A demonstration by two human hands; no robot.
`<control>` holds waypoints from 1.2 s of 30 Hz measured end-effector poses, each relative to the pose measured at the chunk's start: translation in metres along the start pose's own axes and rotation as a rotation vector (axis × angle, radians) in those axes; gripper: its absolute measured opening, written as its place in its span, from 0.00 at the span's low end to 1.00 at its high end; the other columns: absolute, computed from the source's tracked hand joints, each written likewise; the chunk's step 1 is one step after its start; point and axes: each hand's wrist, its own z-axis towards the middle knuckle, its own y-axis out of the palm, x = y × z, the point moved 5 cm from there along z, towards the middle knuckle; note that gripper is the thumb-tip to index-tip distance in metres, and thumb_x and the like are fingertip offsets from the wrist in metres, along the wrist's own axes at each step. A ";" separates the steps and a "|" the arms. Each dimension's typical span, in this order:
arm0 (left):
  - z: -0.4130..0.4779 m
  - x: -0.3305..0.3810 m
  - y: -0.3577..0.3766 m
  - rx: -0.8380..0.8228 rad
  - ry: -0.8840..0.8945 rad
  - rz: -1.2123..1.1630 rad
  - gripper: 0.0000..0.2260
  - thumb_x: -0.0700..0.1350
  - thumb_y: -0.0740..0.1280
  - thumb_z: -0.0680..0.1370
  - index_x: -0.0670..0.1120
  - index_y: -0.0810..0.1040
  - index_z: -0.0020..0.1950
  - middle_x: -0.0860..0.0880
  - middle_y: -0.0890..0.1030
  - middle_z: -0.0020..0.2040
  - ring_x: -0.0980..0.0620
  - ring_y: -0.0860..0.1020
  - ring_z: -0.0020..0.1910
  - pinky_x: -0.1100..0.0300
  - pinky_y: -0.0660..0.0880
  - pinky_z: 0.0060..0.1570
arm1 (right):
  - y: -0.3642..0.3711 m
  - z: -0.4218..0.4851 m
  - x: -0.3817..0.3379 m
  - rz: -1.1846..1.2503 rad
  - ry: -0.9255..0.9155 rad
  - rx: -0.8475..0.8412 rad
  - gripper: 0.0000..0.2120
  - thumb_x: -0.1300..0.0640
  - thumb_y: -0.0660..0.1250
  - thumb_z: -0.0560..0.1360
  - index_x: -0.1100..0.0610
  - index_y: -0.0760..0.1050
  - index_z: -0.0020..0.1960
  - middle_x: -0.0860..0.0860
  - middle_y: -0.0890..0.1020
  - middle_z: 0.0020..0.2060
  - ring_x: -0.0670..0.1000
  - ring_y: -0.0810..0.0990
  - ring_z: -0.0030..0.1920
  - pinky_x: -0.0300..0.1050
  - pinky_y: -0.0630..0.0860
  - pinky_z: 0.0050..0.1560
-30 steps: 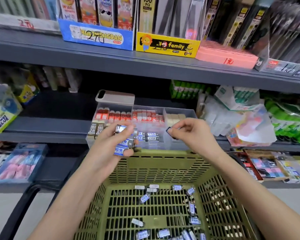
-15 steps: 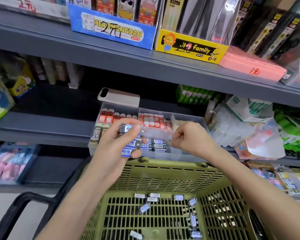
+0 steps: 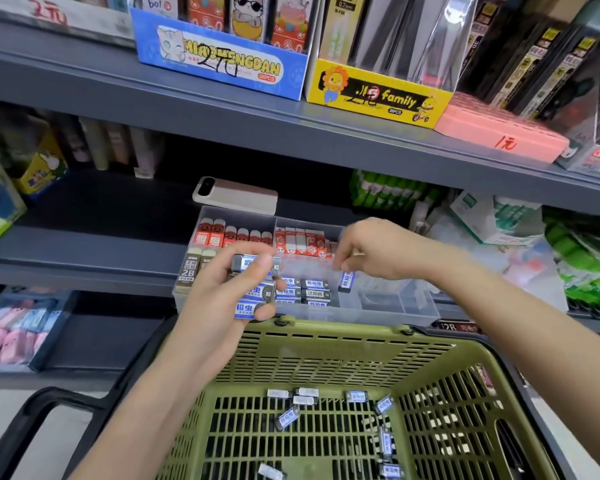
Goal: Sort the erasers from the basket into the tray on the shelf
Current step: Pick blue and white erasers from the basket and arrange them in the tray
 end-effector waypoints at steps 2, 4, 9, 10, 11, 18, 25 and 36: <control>0.000 0.000 0.000 0.001 0.000 0.005 0.09 0.50 0.72 0.66 0.48 0.82 0.43 0.44 0.78 0.49 0.51 0.79 0.38 0.64 0.68 0.24 | 0.008 0.005 -0.008 -0.100 -0.056 -0.015 0.09 0.62 0.66 0.73 0.55 0.82 0.50 0.49 0.82 0.48 0.51 0.77 0.52 0.40 0.67 0.51; 0.001 0.000 0.000 0.002 0.001 0.013 0.09 0.49 0.72 0.66 0.48 0.82 0.43 0.44 0.78 0.49 0.51 0.78 0.38 0.64 0.68 0.24 | 0.021 0.007 -0.009 -0.110 -0.046 -0.054 0.08 0.63 0.66 0.72 0.53 0.80 0.47 0.45 0.80 0.41 0.51 0.76 0.51 0.45 0.72 0.53; 0.001 -0.002 0.000 0.015 -0.010 0.029 0.10 0.50 0.73 0.64 0.48 0.82 0.43 0.47 0.79 0.48 0.51 0.79 0.38 0.64 0.68 0.24 | 0.039 0.009 -0.008 -0.122 -0.028 -0.115 0.12 0.60 0.69 0.72 0.48 0.76 0.53 0.42 0.80 0.45 0.49 0.73 0.56 0.38 0.58 0.31; 0.001 -0.002 0.000 0.014 -0.012 0.029 0.10 0.50 0.73 0.64 0.48 0.82 0.43 0.47 0.79 0.47 0.51 0.79 0.38 0.64 0.69 0.24 | 0.039 0.010 -0.009 -0.167 -0.038 -0.100 0.14 0.58 0.70 0.71 0.49 0.76 0.56 0.42 0.81 0.47 0.49 0.73 0.57 0.38 0.54 0.29; 0.001 -0.003 0.000 0.014 -0.013 0.028 0.10 0.50 0.73 0.64 0.48 0.82 0.43 0.47 0.79 0.46 0.51 0.79 0.38 0.64 0.69 0.23 | 0.039 0.011 -0.011 -0.208 -0.036 -0.080 0.15 0.56 0.71 0.71 0.49 0.75 0.57 0.42 0.82 0.48 0.49 0.73 0.58 0.39 0.53 0.28; 0.002 -0.008 -0.001 0.023 -0.034 0.011 0.12 0.50 0.72 0.65 0.47 0.82 0.46 0.44 0.78 0.48 0.50 0.80 0.37 0.64 0.68 0.23 | 0.042 0.009 -0.012 -0.222 -0.047 0.043 0.15 0.55 0.60 0.77 0.45 0.74 0.62 0.48 0.82 0.52 0.56 0.73 0.63 0.40 0.57 0.31; 0.004 -0.011 0.001 -0.009 -0.014 0.042 0.09 0.52 0.72 0.68 0.49 0.80 0.43 0.43 0.76 0.45 0.53 0.78 0.35 0.64 0.67 0.23 | 0.011 -0.017 -0.030 0.587 -0.065 0.279 0.06 0.53 0.64 0.77 0.48 0.80 0.49 0.44 0.83 0.36 0.40 0.77 0.35 0.33 0.69 0.37; 0.006 -0.007 0.002 0.008 0.021 0.014 0.13 0.52 0.72 0.64 0.48 0.84 0.45 0.47 0.80 0.39 0.54 0.77 0.32 0.66 0.66 0.21 | 0.010 -0.025 -0.062 1.252 -0.045 0.348 0.05 0.63 0.67 0.75 0.56 0.78 0.41 0.50 0.80 0.33 0.44 0.71 0.27 0.38 0.71 0.30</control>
